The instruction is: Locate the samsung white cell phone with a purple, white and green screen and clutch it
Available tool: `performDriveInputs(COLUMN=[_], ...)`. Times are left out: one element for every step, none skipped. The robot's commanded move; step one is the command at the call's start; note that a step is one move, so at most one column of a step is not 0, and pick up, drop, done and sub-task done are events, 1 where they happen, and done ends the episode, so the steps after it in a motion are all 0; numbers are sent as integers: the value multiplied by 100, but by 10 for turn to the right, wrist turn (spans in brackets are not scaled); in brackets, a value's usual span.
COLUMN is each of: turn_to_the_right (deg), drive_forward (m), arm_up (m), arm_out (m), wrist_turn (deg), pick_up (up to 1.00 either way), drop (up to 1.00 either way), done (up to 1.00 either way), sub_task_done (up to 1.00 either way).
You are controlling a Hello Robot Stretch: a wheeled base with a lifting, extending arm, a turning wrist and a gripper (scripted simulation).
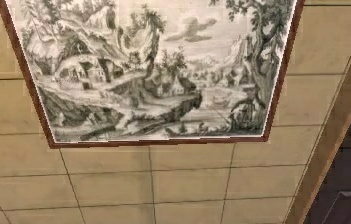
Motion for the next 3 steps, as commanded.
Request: performDriveInputs(turn_to_the_right=[450, 450, 450], drive_forward=[0, 0, 0], arm_up=[0, 0, 0], arm_out=[0, 0, 0], wrist_turn=[0, 0, 0], pick_up=[0, 0, 0], drop=[0, 0, 0], done=[0, 0, 0], sub_task_done=[0, 0, 0])
